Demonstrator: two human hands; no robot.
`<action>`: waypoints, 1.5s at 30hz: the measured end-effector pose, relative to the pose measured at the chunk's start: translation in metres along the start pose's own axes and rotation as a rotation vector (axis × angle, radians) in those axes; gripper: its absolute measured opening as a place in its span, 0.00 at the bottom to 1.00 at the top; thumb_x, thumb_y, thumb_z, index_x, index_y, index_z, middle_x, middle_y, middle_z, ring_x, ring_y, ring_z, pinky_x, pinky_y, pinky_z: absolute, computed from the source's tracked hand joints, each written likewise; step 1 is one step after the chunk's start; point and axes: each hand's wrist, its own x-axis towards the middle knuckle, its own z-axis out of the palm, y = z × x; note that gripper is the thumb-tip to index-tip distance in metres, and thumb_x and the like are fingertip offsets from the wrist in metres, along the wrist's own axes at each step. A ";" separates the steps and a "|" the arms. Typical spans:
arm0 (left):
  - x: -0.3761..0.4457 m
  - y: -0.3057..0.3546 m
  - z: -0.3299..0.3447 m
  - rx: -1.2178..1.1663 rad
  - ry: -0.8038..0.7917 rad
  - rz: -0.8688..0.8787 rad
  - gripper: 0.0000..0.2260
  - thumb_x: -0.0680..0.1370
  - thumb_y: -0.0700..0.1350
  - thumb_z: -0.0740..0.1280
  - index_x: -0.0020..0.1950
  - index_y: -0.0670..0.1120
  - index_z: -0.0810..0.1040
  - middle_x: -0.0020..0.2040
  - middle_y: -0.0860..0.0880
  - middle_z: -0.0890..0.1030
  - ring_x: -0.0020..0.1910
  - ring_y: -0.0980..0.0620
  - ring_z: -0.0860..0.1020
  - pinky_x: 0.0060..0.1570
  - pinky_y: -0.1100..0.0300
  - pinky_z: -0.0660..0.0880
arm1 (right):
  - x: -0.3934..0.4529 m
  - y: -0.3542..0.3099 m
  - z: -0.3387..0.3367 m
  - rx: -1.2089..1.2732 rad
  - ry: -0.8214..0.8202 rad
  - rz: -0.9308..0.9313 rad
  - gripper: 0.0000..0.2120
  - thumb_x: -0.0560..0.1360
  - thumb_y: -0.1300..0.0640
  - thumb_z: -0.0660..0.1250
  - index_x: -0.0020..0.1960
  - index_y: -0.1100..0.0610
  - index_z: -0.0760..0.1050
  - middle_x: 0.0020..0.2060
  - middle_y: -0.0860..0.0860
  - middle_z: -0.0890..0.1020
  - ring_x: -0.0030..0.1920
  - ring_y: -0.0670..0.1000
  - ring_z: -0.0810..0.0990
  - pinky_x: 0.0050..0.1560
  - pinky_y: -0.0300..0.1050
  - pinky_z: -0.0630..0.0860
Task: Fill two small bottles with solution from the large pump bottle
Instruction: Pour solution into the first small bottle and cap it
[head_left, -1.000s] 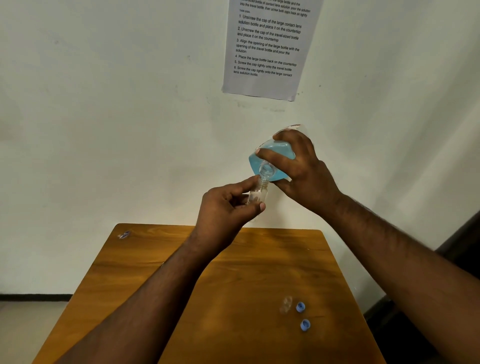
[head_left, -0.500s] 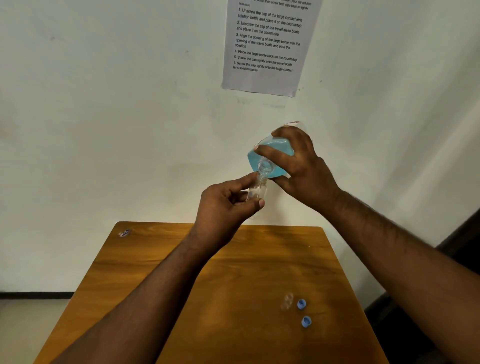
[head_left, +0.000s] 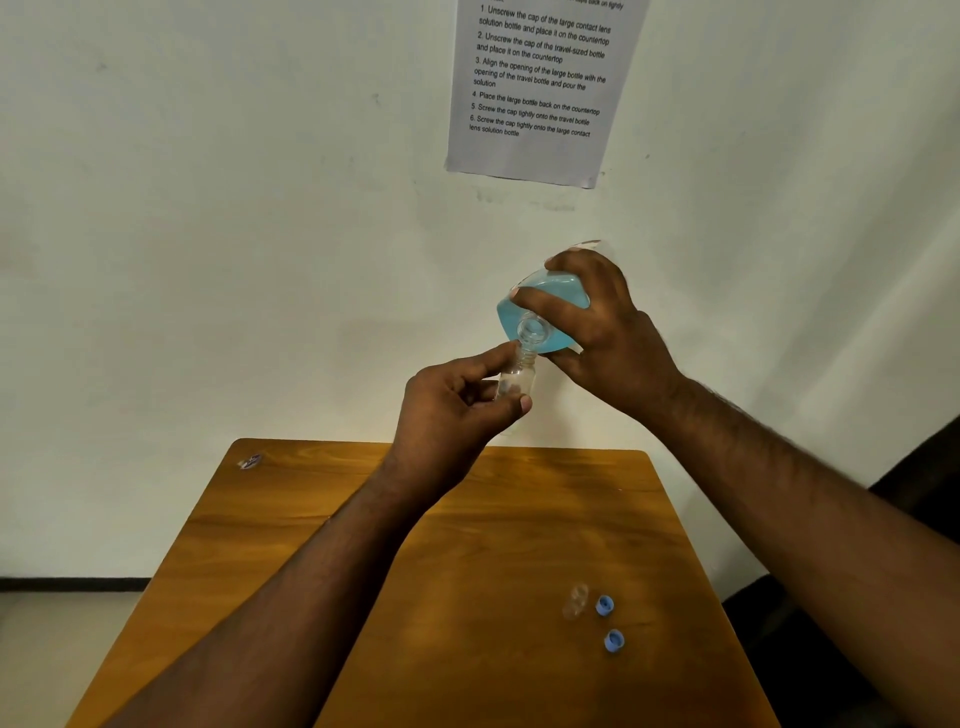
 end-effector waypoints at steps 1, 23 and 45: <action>0.000 0.000 0.000 0.003 0.001 -0.001 0.22 0.73 0.39 0.74 0.67 0.46 0.77 0.60 0.50 0.82 0.51 0.56 0.83 0.50 0.58 0.82 | 0.000 0.000 0.000 -0.001 -0.002 0.000 0.27 0.68 0.60 0.76 0.65 0.56 0.73 0.63 0.65 0.71 0.65 0.64 0.68 0.47 0.57 0.82; 0.001 -0.003 0.001 0.008 0.005 0.026 0.21 0.73 0.40 0.74 0.66 0.47 0.78 0.57 0.52 0.84 0.48 0.56 0.84 0.47 0.60 0.82 | 0.000 -0.001 -0.004 -0.039 -0.006 -0.010 0.27 0.68 0.61 0.76 0.65 0.56 0.74 0.62 0.65 0.72 0.65 0.64 0.69 0.46 0.56 0.81; 0.000 -0.001 0.001 -0.011 0.012 0.059 0.21 0.73 0.39 0.74 0.65 0.46 0.78 0.57 0.53 0.83 0.47 0.58 0.84 0.46 0.63 0.81 | 0.000 -0.003 -0.008 -0.046 -0.003 -0.009 0.27 0.67 0.61 0.76 0.65 0.56 0.73 0.63 0.65 0.72 0.65 0.64 0.68 0.46 0.55 0.80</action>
